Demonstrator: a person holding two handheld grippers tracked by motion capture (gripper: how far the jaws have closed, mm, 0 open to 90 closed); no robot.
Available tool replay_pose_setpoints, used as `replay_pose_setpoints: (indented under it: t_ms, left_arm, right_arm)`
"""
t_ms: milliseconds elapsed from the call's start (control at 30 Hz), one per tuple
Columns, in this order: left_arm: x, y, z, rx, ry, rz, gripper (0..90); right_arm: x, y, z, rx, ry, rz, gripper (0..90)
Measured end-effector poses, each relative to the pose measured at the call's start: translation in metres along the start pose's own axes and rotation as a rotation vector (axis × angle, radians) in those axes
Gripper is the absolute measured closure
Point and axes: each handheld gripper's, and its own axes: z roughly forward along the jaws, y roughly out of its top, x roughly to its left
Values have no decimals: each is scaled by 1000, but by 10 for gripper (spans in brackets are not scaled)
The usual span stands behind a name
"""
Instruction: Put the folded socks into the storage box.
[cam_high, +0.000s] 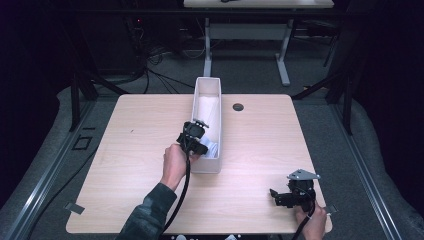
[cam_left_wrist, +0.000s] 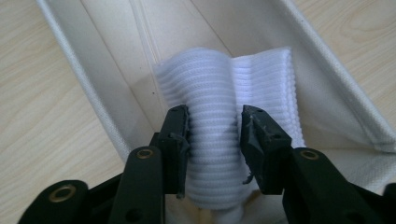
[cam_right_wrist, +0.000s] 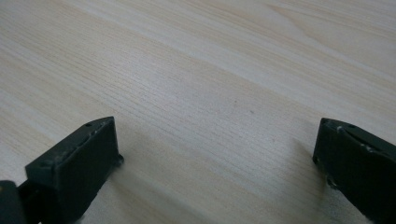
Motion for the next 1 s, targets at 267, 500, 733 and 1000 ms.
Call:
replay_pose_setpoints:
  t_ms: [267, 500, 733, 1000]
  left_arm:
    - [-7, 1, 0, 6, -3, 12, 502]
    - [-8, 1, -7, -11, -20, 12, 424]
    - [-5, 1, -21, -46, -54, 13, 335]
    - [-1, -3, -40, -89, -72, 30, 195]
  right_arm:
    - [0, 0, 0, 0, 0, 0, 0]
    - [0, 0, 0, 0, 0, 0, 0]
    - [0, 0, 0, 1, 0, 0, 0]
    - [0, 0, 0, 0, 0, 0, 0]
